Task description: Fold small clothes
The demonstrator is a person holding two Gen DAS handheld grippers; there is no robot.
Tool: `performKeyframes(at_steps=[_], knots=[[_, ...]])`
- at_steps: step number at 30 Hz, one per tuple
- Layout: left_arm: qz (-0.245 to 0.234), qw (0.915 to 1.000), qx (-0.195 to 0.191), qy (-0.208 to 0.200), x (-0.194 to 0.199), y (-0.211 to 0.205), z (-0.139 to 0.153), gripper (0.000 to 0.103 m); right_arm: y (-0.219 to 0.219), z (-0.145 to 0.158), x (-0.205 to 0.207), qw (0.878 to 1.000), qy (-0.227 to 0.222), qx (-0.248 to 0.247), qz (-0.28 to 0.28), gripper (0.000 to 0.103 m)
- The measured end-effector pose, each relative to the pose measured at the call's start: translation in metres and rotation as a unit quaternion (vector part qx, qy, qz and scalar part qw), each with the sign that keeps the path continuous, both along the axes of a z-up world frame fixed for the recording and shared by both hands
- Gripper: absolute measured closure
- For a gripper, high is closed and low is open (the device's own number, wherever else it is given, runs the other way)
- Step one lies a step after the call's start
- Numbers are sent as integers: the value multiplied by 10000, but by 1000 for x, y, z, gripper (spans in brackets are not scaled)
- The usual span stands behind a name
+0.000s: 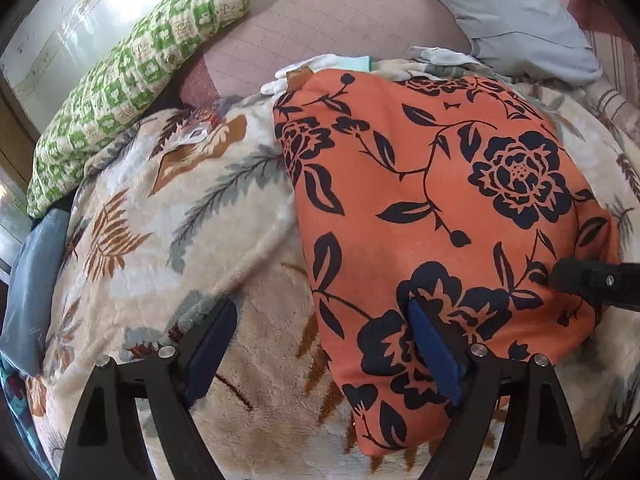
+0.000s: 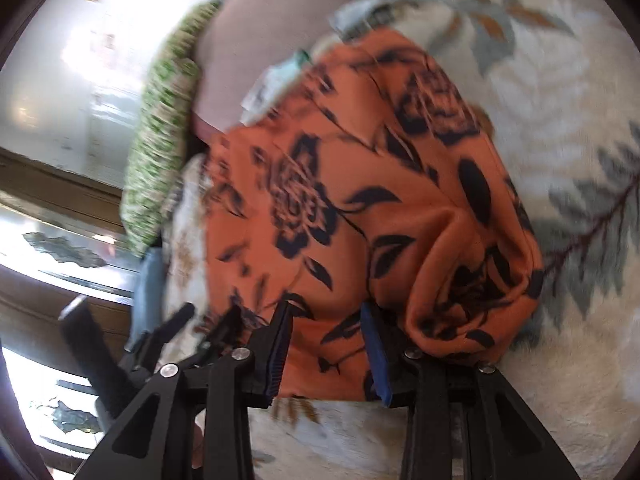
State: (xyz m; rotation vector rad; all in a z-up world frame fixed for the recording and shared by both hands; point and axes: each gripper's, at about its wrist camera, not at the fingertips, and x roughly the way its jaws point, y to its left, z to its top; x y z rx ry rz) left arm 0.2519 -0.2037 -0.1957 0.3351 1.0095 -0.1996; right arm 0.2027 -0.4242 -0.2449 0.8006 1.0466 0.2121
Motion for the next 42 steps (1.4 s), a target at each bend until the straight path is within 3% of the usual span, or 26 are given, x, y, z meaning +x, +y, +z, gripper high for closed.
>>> performKeyframes(at_steps=[4, 7, 10, 13, 16, 19, 22, 27, 32, 35, 37, 42], knots=[[5, 9998, -154, 150, 0, 8, 11, 15, 2, 10, -2, 9998, -99, -143, 87, 64], [-86, 9996, 79, -255, -8, 7, 24, 15, -4, 11, -5, 9997, -209, 117, -66, 64], [-101, 9969, 339, -704, -8, 0, 36, 15, -12, 24, -14, 9976, -631, 126, -257, 63], [-83, 9945, 559, -882, 1, -9, 40, 15, -18, 31, -17, 9948, -909, 115, -438, 64], [-131, 9920, 838, -935, 10, -17, 32, 15, -20, 17, -10, 9969, -555, 111, -552, 63], [-143, 9912, 1111, -707, 20, -20, 12, 15, -23, 3, -5, 9972, -339, 313, -589, 63], [-81, 9925, 1018, -675, 23, -20, 13, 15, -29, 5, -6, 9962, -396, 494, -605, 64], [-293, 9942, 674, -782, 38, -46, 43, 15, -47, 14, -18, 9880, -962, 773, -929, 63], [-626, 9959, 264, -590, 58, -100, 55, 15, -72, 27, -37, 9746, -1430, 841, -1505, 64], [-785, 9964, 268, -191, 70, -135, 39, 15, -84, 26, -41, 9685, -1421, 911, -1830, 64], [-711, 9959, 563, 15, 79, -153, 18, 15, -94, 24, -44, 9652, -1378, 1012, -1980, 62], [-578, 9965, 594, 72, 94, -164, -4, 13, -107, 23, -47, 9598, -1326, 1152, -2188, 62]])
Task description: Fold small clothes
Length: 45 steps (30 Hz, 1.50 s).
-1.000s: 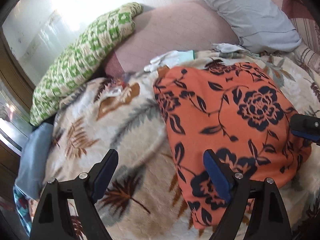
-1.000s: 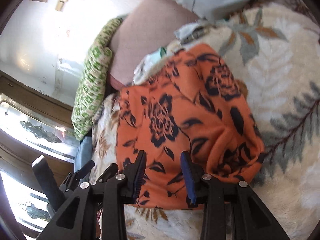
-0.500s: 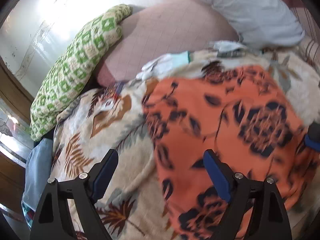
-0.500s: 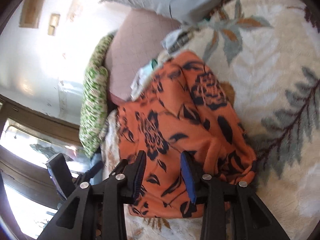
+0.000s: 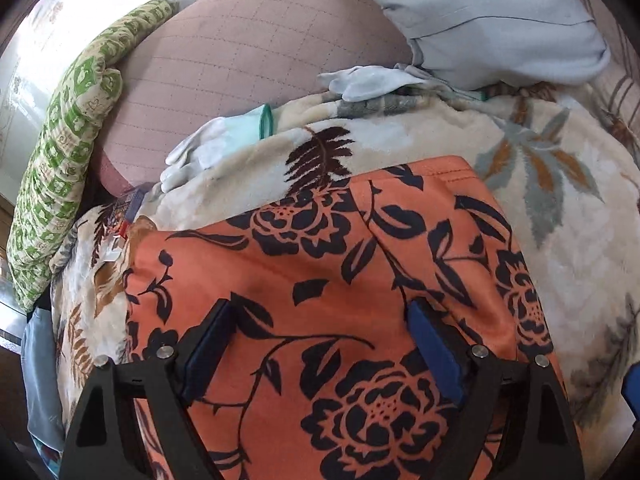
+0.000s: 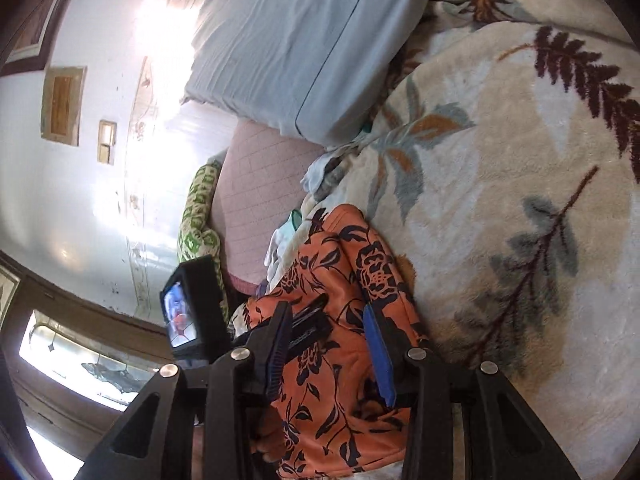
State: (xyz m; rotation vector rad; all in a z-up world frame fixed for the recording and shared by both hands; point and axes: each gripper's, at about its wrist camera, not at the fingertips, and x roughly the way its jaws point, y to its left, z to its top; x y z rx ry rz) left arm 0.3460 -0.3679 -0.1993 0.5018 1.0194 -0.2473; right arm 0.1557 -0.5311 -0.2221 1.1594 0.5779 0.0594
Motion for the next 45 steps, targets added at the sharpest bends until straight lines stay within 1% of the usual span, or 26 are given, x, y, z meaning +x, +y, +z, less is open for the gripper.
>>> performKeyframes(at_steps=[3, 4, 5, 6, 9, 12, 14, 16, 18, 20, 21, 23, 25, 26, 28, 31, 32, 36, 38, 40, 42, 43, 45], knots=[[-49, 9999, -26, 131, 3, 1, 3, 13, -3, -1, 1, 10000, 26, 80, -26, 62], [-59, 9998, -94, 168, 4, 4, 6, 14, -1, 0, 2, 10000, 45, 76, -37, 62], [-42, 9995, -218, 211, 4, 9, 11, 14, -1, 0, 2, 10000, 57, 74, -33, 62], [24, 9988, -434, 241, 3, 18, 17, 14, 0, 0, 2, 10000, 59, 75, -22, 62], [277, 9932, -1121, 152, -5, 54, 40, 14, 0, 3, -1, 10000, 42, 4, -7, 62], [479, 9899, -1334, 5, -16, 96, 55, 14, 1, 4, -2, 9999, 92, -83, 3, 52], [589, 9883, -1404, -49, -25, 128, 60, 14, 1, 3, -3, 9998, 154, -82, 17, 52], [739, 9878, -1373, -17, -33, 157, 56, 14, 0, -2, -1, 9996, 281, -33, 45, 45], [944, 9853, -1420, 65, -41, 186, 49, 14, 1, -7, 0, 9991, 419, 31, 80, 44], [1177, 9796, -1618, 201, -50, 213, 41, 14, 3, -11, 3, 9983, 560, 58, 129, 44], [1299, 9753, -1761, 306, -56, 225, 36, 14, 4, -11, 4, 9979, 633, 34, 140, 43], [1443, 9686, -1971, 459, -64, 238, 29, 14, 5, -11, 5, 9973, 717, -60, 147, 43], [1517, 9637, -2133, 520, -74, 242, 24, 14, 6, -11, 5, 9968, 766, -160, 136, 43], [1499, 9628, -2193, 497, -79, 242, 25, 14, 6, -10, 4, 9966, 786, -214, 124, 43], [1350, 9658, -2180, 380, -90, 234, 26, 13, 6, -9, 4, 9964, 799, -270, 82, 43], [955, 9749, -1979, 361, -99, 217, 24, 11, 8, -6, 5, 9958, 831, -384, 97, 43], [921, 9755, -1960, 380, -100, 214, 22, 11, 9, -6, 6, 9953, 851, -443, 124, 43], [1044, 9713, -2046, 615, -94, 208, 12, 11, 14, -2, 10, 9937, 872, -652, 261, 43], [1038, 9742, -1946, 476, -95, 202, 13, 11, 14, -3, 11, 9932, 909, -667, 289, 41], [911, 9783, -1828, 338, -96, 194, 15, 11, 14, -5, 13, 9926, 966, -675, 308, 41], [863, 9803, -1751, 283, -94, 187, 14, 11, 15, -8, 15, 9917, 1022, -673, 386, 41], [851, 9799, -1774, 322, -92, 185, 12, 11, 17, -9, 16, 9912, 1049, -672, 439, 41], [898, 9768, -1866, 541, -86, 182, 4, 11, 21, -12, 19, 9900, 1104, -671, 558, 41]])
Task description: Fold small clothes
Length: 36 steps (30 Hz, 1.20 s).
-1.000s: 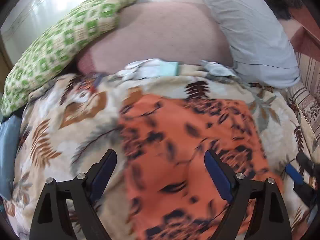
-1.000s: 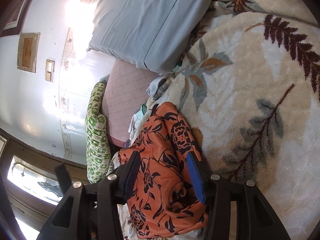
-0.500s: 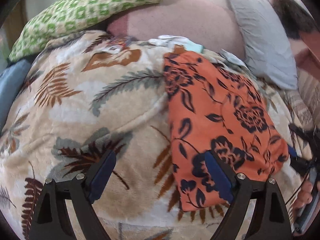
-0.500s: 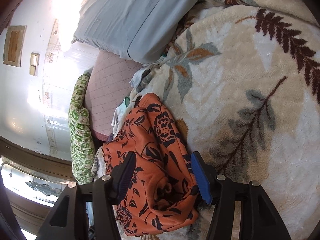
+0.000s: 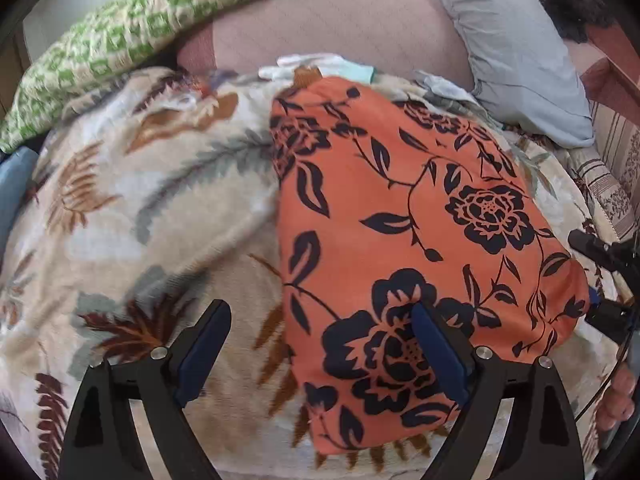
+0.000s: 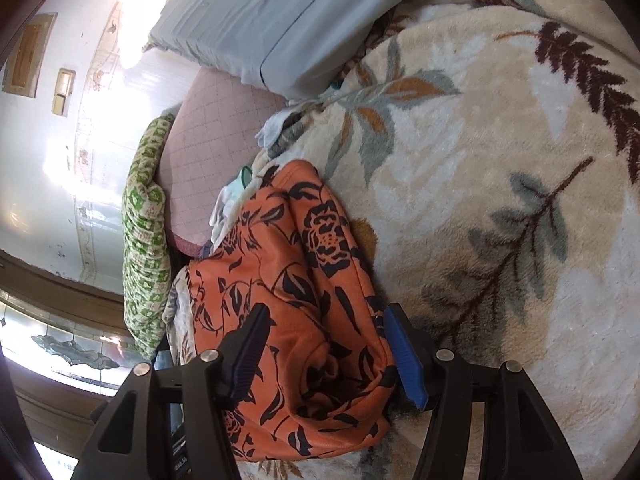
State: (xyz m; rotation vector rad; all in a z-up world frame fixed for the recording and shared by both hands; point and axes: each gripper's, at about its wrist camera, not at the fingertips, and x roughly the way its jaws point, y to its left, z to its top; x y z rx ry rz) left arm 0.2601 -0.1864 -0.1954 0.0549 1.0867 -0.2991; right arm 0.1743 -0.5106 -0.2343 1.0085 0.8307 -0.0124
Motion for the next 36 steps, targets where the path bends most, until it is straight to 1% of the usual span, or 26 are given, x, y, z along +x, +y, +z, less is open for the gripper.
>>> performKeyframes(at_steps=[3, 6, 8, 11, 13, 15, 18, 19, 21, 22, 24, 25, 26, 27, 28, 29, 30, 33, 36], knots=[[88, 9991, -339, 239, 6, 1, -8, 11, 5, -7, 4, 9997, 150, 39, 169, 40], [154, 9978, -525, 369, 8, 6, -9, 11, 6, -13, 6, 9994, 254, 129, 205, 37], [236, 9982, -500, 236, 5, 10, -3, 11, 2, -14, 5, 9993, 275, 184, 149, 37], [228, 9984, -513, -35, 3, 16, 11, 11, -5, -8, 0, 9998, 145, 126, -19, 37], [198, 9983, -553, -38, 5, 17, 13, 11, -9, -6, -2, 9998, 105, 126, -95, 36], [206, 9980, -568, 179, 12, 15, 6, 11, -8, -10, 0, 9996, 184, 209, -31, 35], [-16, 9949, -680, 744, 17, 8, -16, 11, -1, -19, 5, 9988, 353, 300, 164, 34], [-8, 9937, -747, 840, 16, 7, -20, 11, 2, -21, 7, 9984, 372, 336, 242, 33], [-31, 9917, -994, 818, 9, 10, -19, 11, 6, -25, 9, 9976, 402, 438, 350, 33], [-145, 9922, -948, 792, 5, 8, -19, 12, 7, -25, 10, 9974, 401, 471, 373, 33], [-441, 9945, -498, 812, -8, 0, -29, 14, 8, -25, 10, 9972, 395, 483, 421, 33], [-569, 9950, -359, 733, -14, -3, -34, 14, 9, -25, 10, 9970, 393, 483, 449, 33], [-646, 9958, -327, 561, -20, -3, -33, 17, 10, -25, 11, 9969, 394, 493, 473, 33], [-643, 9957, -390, 538, -22, -1, -30, 26, 11, -25, 11, 9967, 400, 505, 496, 32], [-616, 9943, -598, 636, -22, 3, -27, 32, 12, -26, 11, 9965, 402, 513, 515, 32], [-596, 9929, -725, 734, -22, 5, -25, 39, 12, -25, 11, 9966, 398, 504, 518, 32], [-606, 9931, -674, 745, -23, 6, -24, 41, 12, -25, 10, 9967, 387, 492, 525, 32], [-769, 9928, -543, 746, -24, 8, -24, 43, 13, -24, 9, 9964, 391, 499, 569, 32], [-757, 9916, -648, 826, -22, 13, -27, 44, 15, -25, 9, 9958, 412, 529, 624, 32]])
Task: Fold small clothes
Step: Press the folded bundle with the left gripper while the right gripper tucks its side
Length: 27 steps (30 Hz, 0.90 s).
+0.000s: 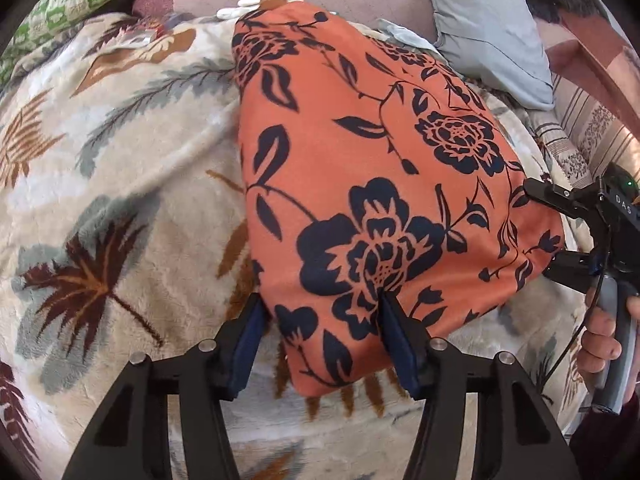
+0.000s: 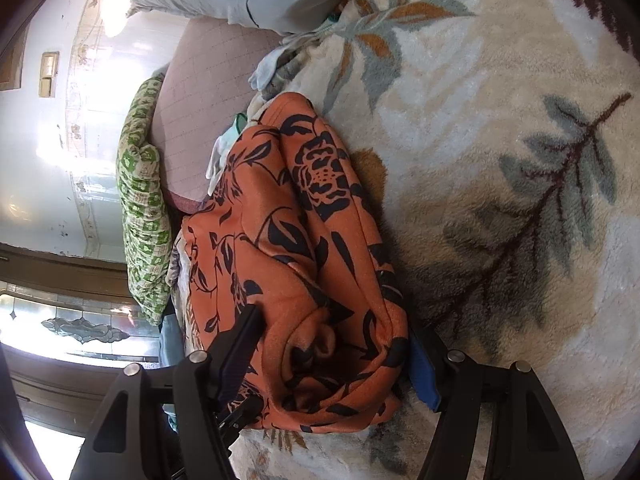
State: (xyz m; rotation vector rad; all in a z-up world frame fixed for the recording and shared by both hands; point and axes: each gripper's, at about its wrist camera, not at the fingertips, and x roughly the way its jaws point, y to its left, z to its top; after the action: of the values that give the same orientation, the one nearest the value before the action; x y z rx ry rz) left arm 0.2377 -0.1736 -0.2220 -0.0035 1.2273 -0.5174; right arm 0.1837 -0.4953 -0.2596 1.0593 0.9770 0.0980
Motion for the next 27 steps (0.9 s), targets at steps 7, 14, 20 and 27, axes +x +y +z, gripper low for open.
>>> performKeyframes(at_steps=[7, 14, 20, 27], knots=[[114, 9995, -301, 78, 2, 11, 18, 49, 7, -1, 4, 9997, 57, -19, 216, 32], [436, 9976, -514, -127, 21, 10, 38, 38, 8, 0, 4, 9997, 30, -60, 215, 32], [519, 9967, -548, -306, 31, 1, 47, 22, 15, -7, 9, 9994, 159, -117, 272, 32], [742, 9939, -758, 296, 53, 0, 2, 30, 27, -9, 12, 9992, 0, -221, 336, 31]])
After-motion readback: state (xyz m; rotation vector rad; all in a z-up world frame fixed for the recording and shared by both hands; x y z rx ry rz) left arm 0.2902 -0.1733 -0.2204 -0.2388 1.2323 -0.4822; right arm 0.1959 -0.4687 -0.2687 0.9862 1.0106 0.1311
